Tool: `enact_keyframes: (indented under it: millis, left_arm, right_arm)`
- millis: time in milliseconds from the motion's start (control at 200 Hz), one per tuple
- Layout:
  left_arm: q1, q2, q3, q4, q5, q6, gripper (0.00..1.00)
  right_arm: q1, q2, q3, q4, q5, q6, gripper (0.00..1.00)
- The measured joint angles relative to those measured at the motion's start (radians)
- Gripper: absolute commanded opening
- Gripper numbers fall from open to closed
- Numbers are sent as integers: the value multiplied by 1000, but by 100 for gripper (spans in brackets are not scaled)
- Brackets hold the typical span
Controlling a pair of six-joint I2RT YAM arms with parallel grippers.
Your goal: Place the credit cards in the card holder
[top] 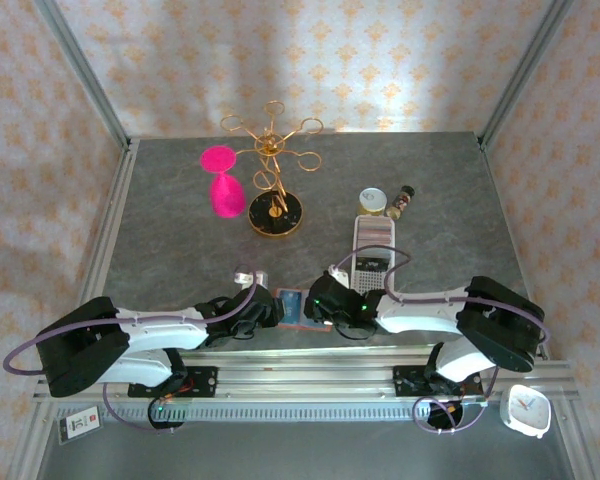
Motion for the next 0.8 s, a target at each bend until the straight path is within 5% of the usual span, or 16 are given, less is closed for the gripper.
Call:
enact_keyframes:
  millis: [801]
  left_arm:
    - [0,-24,-39,40,1,-34,24]
  right_arm:
    - [0,9,0,166,-69,68,43]
